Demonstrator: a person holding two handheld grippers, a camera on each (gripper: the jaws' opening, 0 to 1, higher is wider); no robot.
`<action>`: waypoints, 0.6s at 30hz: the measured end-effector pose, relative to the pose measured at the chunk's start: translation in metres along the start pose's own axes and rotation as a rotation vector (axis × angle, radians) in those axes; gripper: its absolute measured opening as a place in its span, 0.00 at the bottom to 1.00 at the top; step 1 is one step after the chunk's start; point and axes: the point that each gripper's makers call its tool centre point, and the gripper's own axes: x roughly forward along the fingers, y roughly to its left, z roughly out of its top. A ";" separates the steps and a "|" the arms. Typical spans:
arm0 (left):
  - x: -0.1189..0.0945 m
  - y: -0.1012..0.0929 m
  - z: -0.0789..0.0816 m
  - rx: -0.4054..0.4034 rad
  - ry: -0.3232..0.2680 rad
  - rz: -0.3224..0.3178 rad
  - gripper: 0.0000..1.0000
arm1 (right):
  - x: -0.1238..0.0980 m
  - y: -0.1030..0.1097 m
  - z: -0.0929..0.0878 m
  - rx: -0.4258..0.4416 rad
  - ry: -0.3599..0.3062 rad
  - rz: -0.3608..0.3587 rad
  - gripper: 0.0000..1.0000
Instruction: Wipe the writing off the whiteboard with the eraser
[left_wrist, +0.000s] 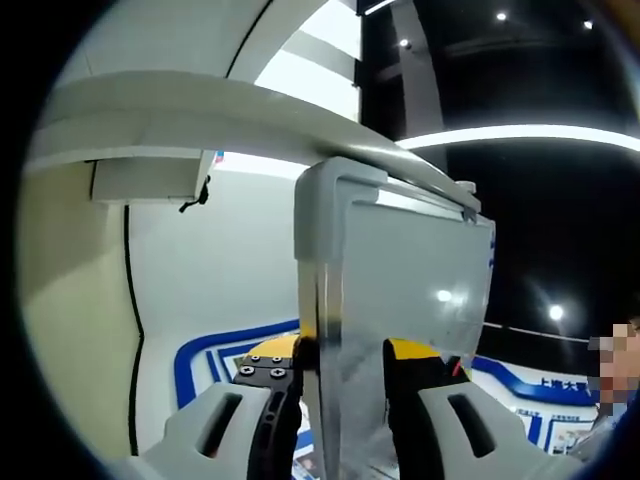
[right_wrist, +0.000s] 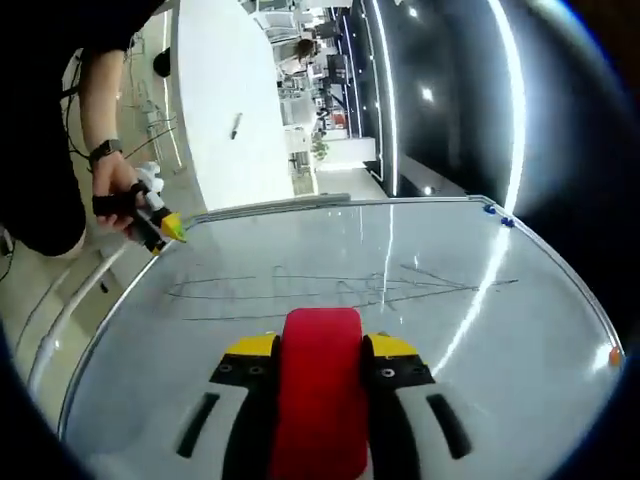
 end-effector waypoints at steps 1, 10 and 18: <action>0.000 0.001 0.001 0.001 0.000 -0.002 0.35 | 0.000 -0.009 0.000 0.006 -0.008 0.015 0.27; 0.000 0.000 0.000 0.009 0.002 -0.007 0.35 | -0.003 -0.129 0.011 0.034 -0.005 -0.081 0.27; 0.000 0.004 0.004 0.012 -0.001 -0.008 0.35 | -0.009 -0.197 0.018 0.075 -0.043 -0.225 0.27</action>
